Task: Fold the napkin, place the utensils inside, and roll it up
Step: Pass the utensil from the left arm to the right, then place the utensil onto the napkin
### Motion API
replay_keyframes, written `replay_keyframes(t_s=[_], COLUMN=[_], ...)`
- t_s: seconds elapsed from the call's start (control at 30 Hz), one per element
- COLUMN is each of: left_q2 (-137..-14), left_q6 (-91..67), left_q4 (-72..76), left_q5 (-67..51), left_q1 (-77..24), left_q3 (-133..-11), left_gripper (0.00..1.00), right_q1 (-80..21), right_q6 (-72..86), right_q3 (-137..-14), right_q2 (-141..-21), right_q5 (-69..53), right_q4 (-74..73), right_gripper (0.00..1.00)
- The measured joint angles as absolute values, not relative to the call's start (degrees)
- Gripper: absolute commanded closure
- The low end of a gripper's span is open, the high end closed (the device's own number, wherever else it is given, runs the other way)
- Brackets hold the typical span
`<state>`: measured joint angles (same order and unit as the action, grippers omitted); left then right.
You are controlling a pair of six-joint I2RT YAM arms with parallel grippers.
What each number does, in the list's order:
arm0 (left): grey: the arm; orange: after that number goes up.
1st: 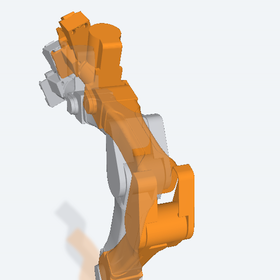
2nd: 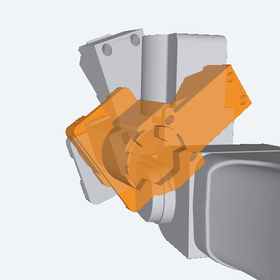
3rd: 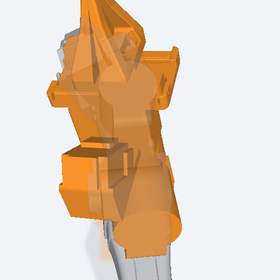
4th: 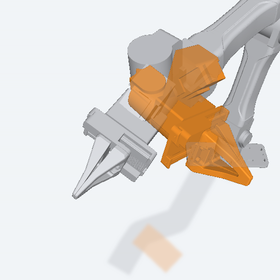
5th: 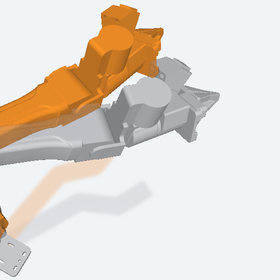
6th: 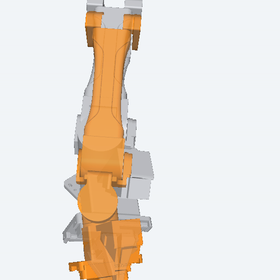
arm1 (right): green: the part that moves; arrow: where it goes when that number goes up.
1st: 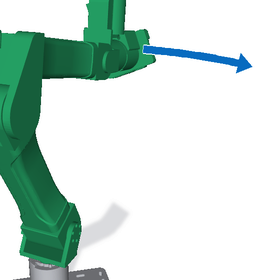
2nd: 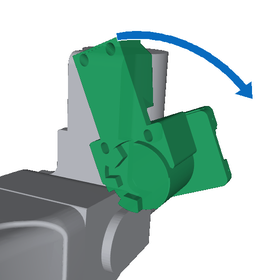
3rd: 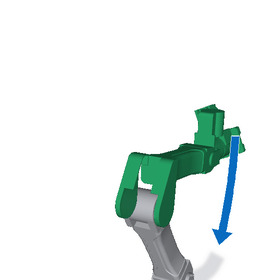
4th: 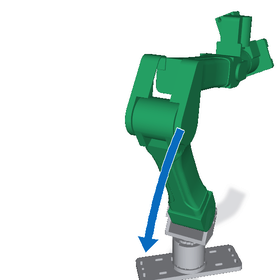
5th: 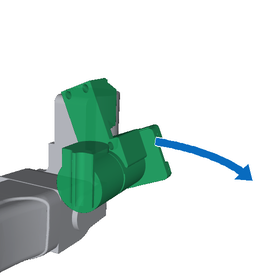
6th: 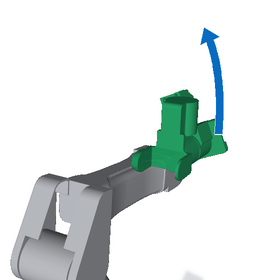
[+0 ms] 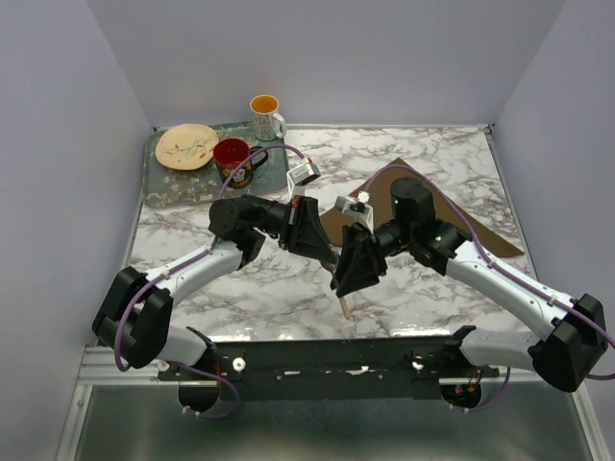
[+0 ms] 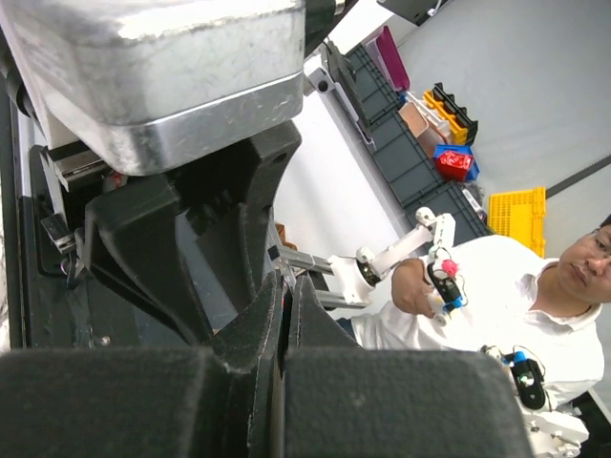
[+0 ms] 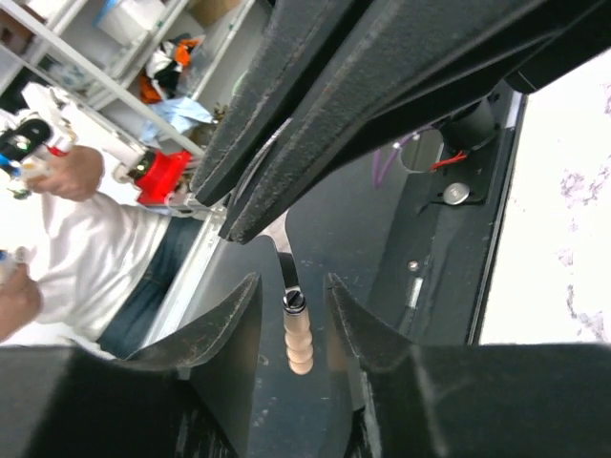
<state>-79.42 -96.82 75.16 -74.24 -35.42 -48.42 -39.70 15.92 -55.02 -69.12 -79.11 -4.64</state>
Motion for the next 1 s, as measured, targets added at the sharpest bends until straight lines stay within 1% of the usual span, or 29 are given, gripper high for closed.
replay_keyframes(t_s=[0.03, 0.07, 0.13, 0.17, 0.2, 0.27, 0.3, 0.33, 0.37, 0.43, 0.47, 0.5, 0.53, 0.57, 0.6, 0.63, 0.67, 0.7, 0.77, 0.8, 0.83, 0.87, 0.97, 1.0], left_q2=[-79.42, -79.42, -79.42, -79.42, -79.42, -79.42, -79.42, -79.42, -79.42, -79.42, -79.22, -78.91, -78.5, -78.02, -77.1, -76.69, -75.64, -74.59, -71.61, -69.6, -66.54, -64.42, -61.8, -61.49], left_q6=[-96.84, -96.88, -96.9, -96.95, -96.97, -96.99, -96.99, -96.51, -96.31, -95.96, -95.72, -95.66, -95.42, -95.33, -94.94, -94.37, -93.82, -91.96, -87.83, -80.66, -72.03, -64.23, -46.52, -41.87], left_q4=[75.16, 75.13, 75.13, 75.13, 75.16, 75.16, 75.16, 75.18, 75.24, 75.16, 75.18, 75.13, 75.13, 75.09, 75.07, 75.13, 75.07, 74.74, 70.37, 63.37, 50.89, 39.13, 14.39, 8.19], left_q5=[-74.24, -74.24, -74.26, -74.35, -74.43, -74.87, -75.07, -75.35, -75.53, -75.61, -75.61, -75.61, -75.55, -75.55, -75.53, -75.24, -75.13, -74.87, -74.02, -72.95, -70.65, -67.22, -56.6, -53.06], left_q1=[-35.48, -35.55, -35.66, -35.66, -35.68, -35.7, -35.7, -35.59, -35.35, -34.39, -33.15, -32.01, -30.24, -28.77, -25.8, -24.49, -22.04, -19.9, -16.14, -14.48, -13.28, -13.06, -13.91, -13.98], left_q3=[-48.42, -48.42, -48.56, -48.86, -49.21, -49.8, -50.06, -50.24, -50.26, -50.24, -50.22, -50.13, -49.93, -49.58, -48.84, -48.38, -47.64, -46.85, -45.12, -44.71, -45.28, -46.57, -52.51, -54.37], left_gripper=[1.0, 1.0, 1.0, 1.0, 1.0, 0.88, 0.81, 0.67, 0.61, 0.54, 0.48, 0.44, 0.32, 0.29, 0.28, 0.28, 0.24, 0.24, 0.17, 0.17, 0.2, 0.21, 0.21, 0.21], right_q1=[-39.7, -39.75, -39.81, -39.81, -39.81, -39.81, -39.81, -39.81, -39.81, -39.86, -39.99, -40.07, -40.1, -40.18, -40.32, -40.34, -40.51, -40.47, -40.45, -40.45, -40.42, -40.42, -40.42, -40.4], right_q6=[16.93, 17.56, 18.74, 19.31, 19.55, 19.97, 19.99, 19.99, 20.01, 18.17, 16.23, 14.66, 12.6, 10.9, 8.62, 7.18, 5.56, 3.55, 0.67, -0.38, -2.13, -4.08, -10.61, -13.15], right_q3=[-54.57, -54.24, -54.0, -53.93, -53.91, -53.89, -53.82, -53.76, -53.65, -53.63, -53.67, -53.82, -54.15, -54.61, -55.61, -56.21, -57.08, -57.84, -58.85, -59.35, -60.1, -60.82, -61.19, -60.73], right_q2=[-69.12, -69.12, -69.12, -69.12, -69.12, -69.12, -69.12, -69.06, -68.97, -68.47, -68.18, -68.01, -67.9, -67.9, -67.9, -67.9, -67.9, -67.9, -67.96, -68.14, -68.45, -69.04, -70.65, -71.24], right_q5=[-79.31, -79.48, -79.92, -80.05, -80.23, -80.34, -80.34, -80.18, -79.83, -76.64, -73.73, -71.02, -67.59, -64.42, -57.63, -53.45, -47.88, -40.38, -29.56, -25.02, -19.27, -12.34, 4.45, 10.22], right_q4=[-3.44, -2.37, -0.84, -0.32, 0.38, 1.28, 1.72, 2.0, 2.11, 0.23, -2.0, -4.27, -6.72, -9.13, -12.67, -14.76, -17.34, -19.86, -23.64, -25.08, -26.63, -28.03, -30.22, -30.09], right_gripper=[0.7, 0.79, 0.9, 0.99, 0.99, 0.99, 0.99, 0.99, 0.99, 0.99, 0.99, 0.99, 0.99, 0.99, 0.99, 0.99, 0.99, 0.99, 0.99, 0.99, 0.99, 0.99, 0.99, 0.99])
